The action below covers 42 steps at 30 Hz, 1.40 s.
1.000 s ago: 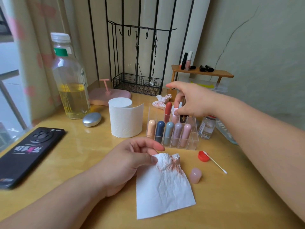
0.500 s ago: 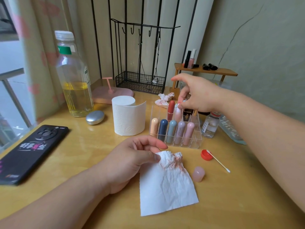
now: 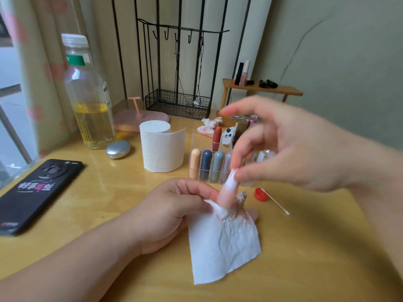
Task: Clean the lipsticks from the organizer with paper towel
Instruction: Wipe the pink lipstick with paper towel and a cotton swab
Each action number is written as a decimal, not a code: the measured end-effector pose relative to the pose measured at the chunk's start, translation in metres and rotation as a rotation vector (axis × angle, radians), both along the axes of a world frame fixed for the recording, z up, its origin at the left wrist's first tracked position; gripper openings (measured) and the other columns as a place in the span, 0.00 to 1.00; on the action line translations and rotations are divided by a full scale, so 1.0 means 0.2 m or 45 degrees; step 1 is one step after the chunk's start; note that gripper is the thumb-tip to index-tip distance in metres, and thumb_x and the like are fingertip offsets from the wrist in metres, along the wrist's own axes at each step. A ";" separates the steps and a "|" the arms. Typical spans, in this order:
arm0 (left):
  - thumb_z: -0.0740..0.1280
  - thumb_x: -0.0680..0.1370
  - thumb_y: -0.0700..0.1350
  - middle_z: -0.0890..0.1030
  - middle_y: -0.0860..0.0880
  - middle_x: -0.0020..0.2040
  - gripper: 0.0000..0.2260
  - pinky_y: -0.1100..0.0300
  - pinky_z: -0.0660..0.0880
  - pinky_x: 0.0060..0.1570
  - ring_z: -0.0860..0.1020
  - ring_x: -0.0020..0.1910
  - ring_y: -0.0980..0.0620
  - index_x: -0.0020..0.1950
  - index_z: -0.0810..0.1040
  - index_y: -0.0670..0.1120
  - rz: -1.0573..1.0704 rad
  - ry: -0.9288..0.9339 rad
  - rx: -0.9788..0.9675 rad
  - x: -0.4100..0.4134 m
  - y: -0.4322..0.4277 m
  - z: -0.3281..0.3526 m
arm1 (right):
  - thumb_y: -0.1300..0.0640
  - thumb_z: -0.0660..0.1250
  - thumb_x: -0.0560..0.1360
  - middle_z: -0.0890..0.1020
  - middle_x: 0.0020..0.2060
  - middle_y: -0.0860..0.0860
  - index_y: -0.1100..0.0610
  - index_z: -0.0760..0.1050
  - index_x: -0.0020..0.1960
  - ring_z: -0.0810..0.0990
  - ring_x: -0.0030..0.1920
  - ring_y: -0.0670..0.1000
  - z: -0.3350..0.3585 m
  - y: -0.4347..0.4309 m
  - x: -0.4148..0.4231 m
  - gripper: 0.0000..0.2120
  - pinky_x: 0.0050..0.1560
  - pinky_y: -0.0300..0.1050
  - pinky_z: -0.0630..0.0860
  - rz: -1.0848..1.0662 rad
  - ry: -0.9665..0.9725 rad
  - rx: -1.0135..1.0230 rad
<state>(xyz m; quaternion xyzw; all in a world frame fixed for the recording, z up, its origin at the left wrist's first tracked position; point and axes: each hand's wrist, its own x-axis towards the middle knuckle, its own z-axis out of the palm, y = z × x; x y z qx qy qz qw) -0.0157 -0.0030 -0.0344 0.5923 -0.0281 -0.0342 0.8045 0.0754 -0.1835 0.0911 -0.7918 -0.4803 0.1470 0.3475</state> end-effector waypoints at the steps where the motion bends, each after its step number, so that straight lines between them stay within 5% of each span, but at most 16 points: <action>1: 0.69 0.68 0.36 0.83 0.35 0.47 0.13 0.56 0.78 0.52 0.82 0.48 0.43 0.50 0.83 0.32 -0.059 -0.060 -0.013 -0.02 -0.01 0.01 | 0.64 0.79 0.66 0.86 0.40 0.51 0.42 0.66 0.67 0.82 0.45 0.61 -0.04 -0.01 -0.03 0.37 0.41 0.60 0.81 0.016 0.058 -0.001; 5: 0.74 0.72 0.40 0.84 0.42 0.47 0.09 0.55 0.76 0.56 0.81 0.49 0.47 0.51 0.84 0.38 -0.149 -0.220 0.141 -0.08 -0.08 0.07 | 0.64 0.79 0.67 0.86 0.41 0.51 0.42 0.66 0.66 0.83 0.44 0.55 -0.12 -0.05 -0.08 0.36 0.52 0.61 0.80 -0.022 0.156 0.055; 8: 0.73 0.74 0.40 0.85 0.41 0.50 0.08 0.54 0.77 0.58 0.82 0.52 0.47 0.50 0.85 0.38 -0.083 -0.226 0.127 -0.09 -0.12 0.08 | 0.54 0.80 0.65 0.86 0.48 0.49 0.39 0.65 0.69 0.84 0.51 0.54 -0.14 -0.09 -0.11 0.39 0.58 0.59 0.78 -0.113 0.184 0.161; 13: 0.72 0.68 0.42 0.85 0.48 0.40 0.09 0.64 0.77 0.43 0.83 0.42 0.54 0.45 0.87 0.42 0.096 -0.230 -0.164 -0.10 -0.15 0.13 | 0.44 0.84 0.56 0.82 0.60 0.52 0.42 0.69 0.70 0.80 0.63 0.53 -0.26 -0.22 -0.08 0.46 0.66 0.58 0.71 -0.303 0.666 0.455; 16: 0.76 0.69 0.42 0.86 0.45 0.47 0.09 0.59 0.78 0.48 0.83 0.48 0.50 0.49 0.87 0.44 0.178 -0.216 -0.164 -0.08 -0.15 0.11 | 0.56 0.84 0.61 0.80 0.62 0.59 0.56 0.71 0.71 0.79 0.64 0.61 -0.40 -0.22 -0.10 0.41 0.66 0.59 0.69 -0.225 1.196 0.525; 20: 0.74 0.68 0.45 0.85 0.46 0.47 0.13 0.60 0.78 0.46 0.82 0.47 0.51 0.50 0.86 0.43 0.206 -0.146 -0.135 -0.07 -0.16 0.08 | 0.67 0.68 0.72 0.77 0.63 0.68 0.68 0.74 0.66 0.75 0.65 0.68 -0.47 -0.18 -0.14 0.23 0.70 0.63 0.67 -0.177 1.337 0.664; 23: 0.76 0.69 0.42 0.84 0.43 0.41 0.11 0.58 0.79 0.37 0.81 0.37 0.49 0.49 0.86 0.41 0.294 -0.125 0.036 -0.06 -0.16 0.07 | 0.73 0.69 0.67 0.81 0.57 0.66 0.66 0.79 0.60 0.80 0.59 0.67 -0.45 -0.21 -0.14 0.21 0.66 0.64 0.70 -0.422 1.210 0.932; 26: 0.75 0.66 0.39 0.84 0.35 0.40 0.13 0.54 0.81 0.33 0.81 0.30 0.44 0.49 0.84 0.38 0.333 -0.125 0.182 -0.06 -0.18 0.08 | 0.67 0.73 0.64 0.86 0.41 0.58 0.56 0.83 0.47 0.85 0.43 0.61 -0.43 -0.27 -0.14 0.13 0.47 0.51 0.79 -0.786 0.519 0.856; 28: 0.75 0.64 0.36 0.84 0.34 0.41 0.18 0.52 0.82 0.32 0.81 0.29 0.43 0.52 0.80 0.37 0.315 -0.113 0.177 -0.07 -0.19 0.09 | 0.61 0.72 0.64 0.84 0.33 0.55 0.55 0.82 0.43 0.79 0.30 0.53 -0.42 -0.27 -0.17 0.07 0.32 0.36 0.73 -0.816 0.186 0.782; 31: 0.75 0.62 0.32 0.83 0.32 0.40 0.22 0.48 0.82 0.33 0.82 0.30 0.40 0.51 0.70 0.35 0.277 -0.073 0.126 -0.08 -0.20 0.10 | 0.65 0.76 0.68 0.82 0.27 0.52 0.58 0.78 0.35 0.73 0.24 0.46 -0.44 -0.23 -0.22 0.09 0.24 0.32 0.68 -0.760 0.099 0.781; 35: 0.75 0.62 0.30 0.82 0.31 0.38 0.18 0.50 0.83 0.33 0.84 0.33 0.39 0.46 0.71 0.37 0.225 -0.043 0.075 -0.09 -0.21 0.09 | 0.61 0.75 0.69 0.84 0.35 0.57 0.56 0.82 0.43 0.80 0.33 0.49 -0.51 -0.19 -0.24 0.04 0.32 0.38 0.75 -0.567 0.358 0.788; 39: 0.76 0.64 0.33 0.82 0.37 0.34 0.10 0.54 0.82 0.33 0.84 0.33 0.40 0.41 0.80 0.42 0.222 -0.049 0.007 -0.09 -0.21 0.09 | 0.55 0.73 0.71 0.83 0.51 0.63 0.64 0.81 0.57 0.81 0.50 0.60 -0.53 -0.19 -0.20 0.18 0.51 0.46 0.79 -0.119 1.068 0.946; 42: 0.77 0.65 0.38 0.82 0.39 0.36 0.06 0.55 0.82 0.35 0.83 0.33 0.43 0.39 0.84 0.45 0.193 -0.071 -0.024 -0.08 -0.21 0.09 | 0.50 0.64 0.76 0.79 0.62 0.65 0.66 0.77 0.65 0.78 0.63 0.63 -0.51 -0.19 -0.16 0.24 0.66 0.59 0.73 -0.117 1.541 1.094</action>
